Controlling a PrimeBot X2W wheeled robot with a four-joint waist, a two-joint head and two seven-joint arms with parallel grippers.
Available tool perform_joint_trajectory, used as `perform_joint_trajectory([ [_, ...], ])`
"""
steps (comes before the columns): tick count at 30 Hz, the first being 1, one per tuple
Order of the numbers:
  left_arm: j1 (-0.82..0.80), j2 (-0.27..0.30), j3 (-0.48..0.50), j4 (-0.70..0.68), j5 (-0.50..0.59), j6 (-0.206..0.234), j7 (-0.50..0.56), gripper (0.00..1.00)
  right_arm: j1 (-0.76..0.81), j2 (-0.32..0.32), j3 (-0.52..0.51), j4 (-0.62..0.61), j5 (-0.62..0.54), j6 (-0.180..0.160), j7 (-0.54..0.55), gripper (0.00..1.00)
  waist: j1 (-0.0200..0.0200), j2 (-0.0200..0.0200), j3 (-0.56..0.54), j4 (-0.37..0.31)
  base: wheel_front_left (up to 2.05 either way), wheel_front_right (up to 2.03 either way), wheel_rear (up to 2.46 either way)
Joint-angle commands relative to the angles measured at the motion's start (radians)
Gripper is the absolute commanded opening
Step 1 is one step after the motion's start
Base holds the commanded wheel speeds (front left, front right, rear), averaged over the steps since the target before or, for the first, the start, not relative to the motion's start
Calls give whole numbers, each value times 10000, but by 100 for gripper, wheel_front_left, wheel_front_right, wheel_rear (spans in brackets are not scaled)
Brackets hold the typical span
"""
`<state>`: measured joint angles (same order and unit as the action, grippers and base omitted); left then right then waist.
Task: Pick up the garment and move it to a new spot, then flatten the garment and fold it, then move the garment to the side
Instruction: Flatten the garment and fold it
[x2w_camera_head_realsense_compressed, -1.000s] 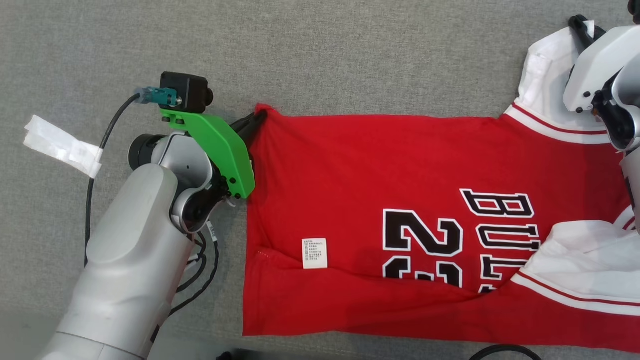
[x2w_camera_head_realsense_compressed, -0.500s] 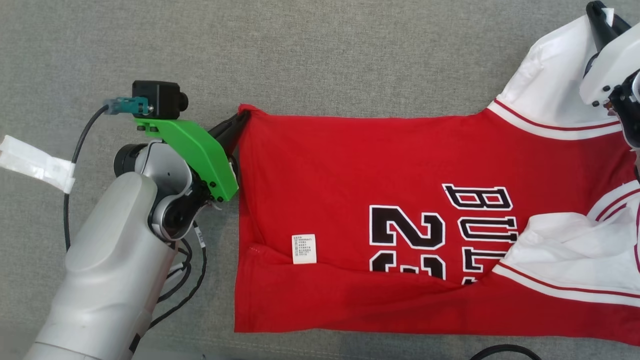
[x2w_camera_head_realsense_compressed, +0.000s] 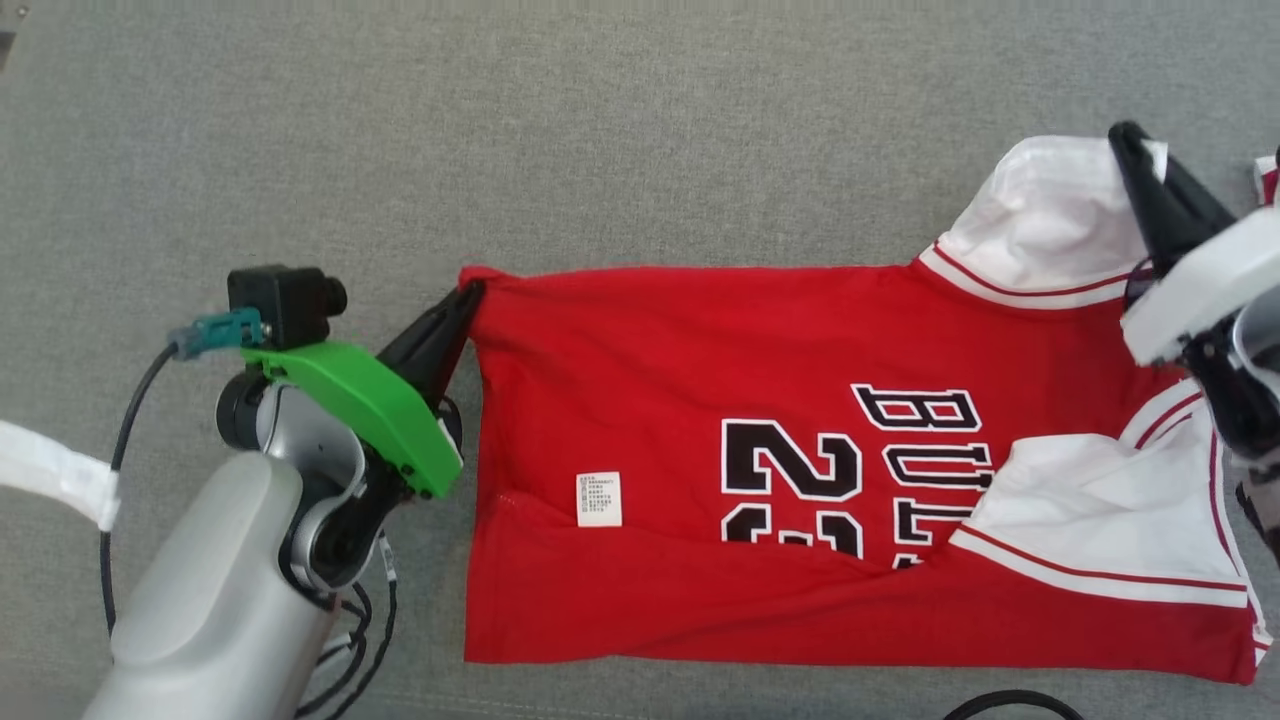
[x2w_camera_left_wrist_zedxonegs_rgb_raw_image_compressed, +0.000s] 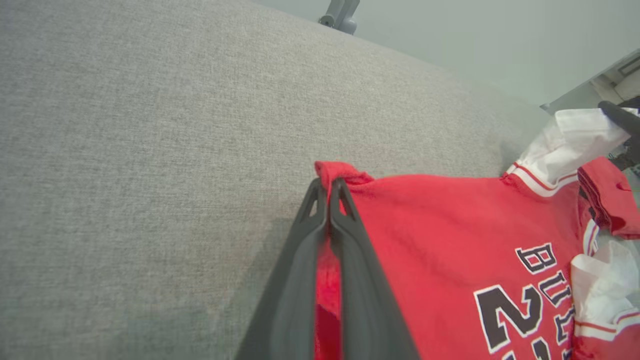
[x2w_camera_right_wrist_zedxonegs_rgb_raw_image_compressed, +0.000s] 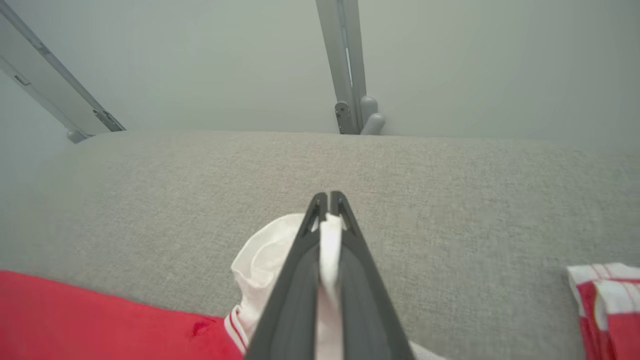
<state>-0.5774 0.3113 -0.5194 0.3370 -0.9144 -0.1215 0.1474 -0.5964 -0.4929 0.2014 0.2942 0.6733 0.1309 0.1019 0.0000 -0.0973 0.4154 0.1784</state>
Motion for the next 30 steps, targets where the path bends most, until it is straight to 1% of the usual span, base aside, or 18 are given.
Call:
perform_joint_trajectory([
  [1, 412, 135, 12, -207, 99, 88, -90, 0, 561, -69, -56, -323, 138, -5, -57, 0, 0, -1, -590, -266, 0, 0, 0],
  [4, 1405, 397, 59, -1236, 83, 383, -290, 0, 2051, -109, -536, -1680, 444, -5, -6, 0, 0, -1, -994, -505, 0, 0, 0],
  [7, 2546, 660, 107, -2294, -14, 797, -410, 0, 3609, 91, -1123, -2894, 533, -5, 184, 0, 0, -1, -1278, -739, 0, 0, 0],
  [11, 4092, 946, 264, -3483, -212, 1412, -645, 0, 5317, 633, -1819, -4071, 499, -5, 482, 0, 0, -1, -1521, -1025, 0, 0, 0],
  [14, 5122, 1061, 540, -3865, -522, 1817, -846, 0, 6315, 1142, -2098, -4514, 621, -5, 689, 0, 0, -1, -1621, -1143, 0, 0, 0],
  [15, 5376, 1132, 655, -3859, -538, 1971, -984, 0, 6555, 1260, -2166, -4565, 593, -5, 720, 0, 0, -1, -1644, -1181, 0, 0, 0],
  [18, 5960, 977, 829, -3854, -683, 2183, -1310, 0, 7032, 1576, -2371, -4461, 529, -5, 740, 0, 0, -1, -1691, -1257, 0, 0, 0],
  [22, 6428, 920, 856, -3910, -869, 2226, -1433, 0, 7257, 1821, -2381, -4258, 544, -5, 798, 0, 0, -1, -1760, -1296, 0, 0, 0],
  [25, 6640, 970, 760, -3805, -797, 2283, -1405, 0, 7241, 1838, -2259, -3926, 445, -5, 838, 0, 0, -1, -1785, -1325, 0, 0, 0],
  [30, 6744, 886, 652, -3656, -745, 2137, -1567, 0, 7051, 1718, -2023, -3318, 335, -5, 573, 0, 0, -1, -1785, -1270, 0, 0, 0],
])
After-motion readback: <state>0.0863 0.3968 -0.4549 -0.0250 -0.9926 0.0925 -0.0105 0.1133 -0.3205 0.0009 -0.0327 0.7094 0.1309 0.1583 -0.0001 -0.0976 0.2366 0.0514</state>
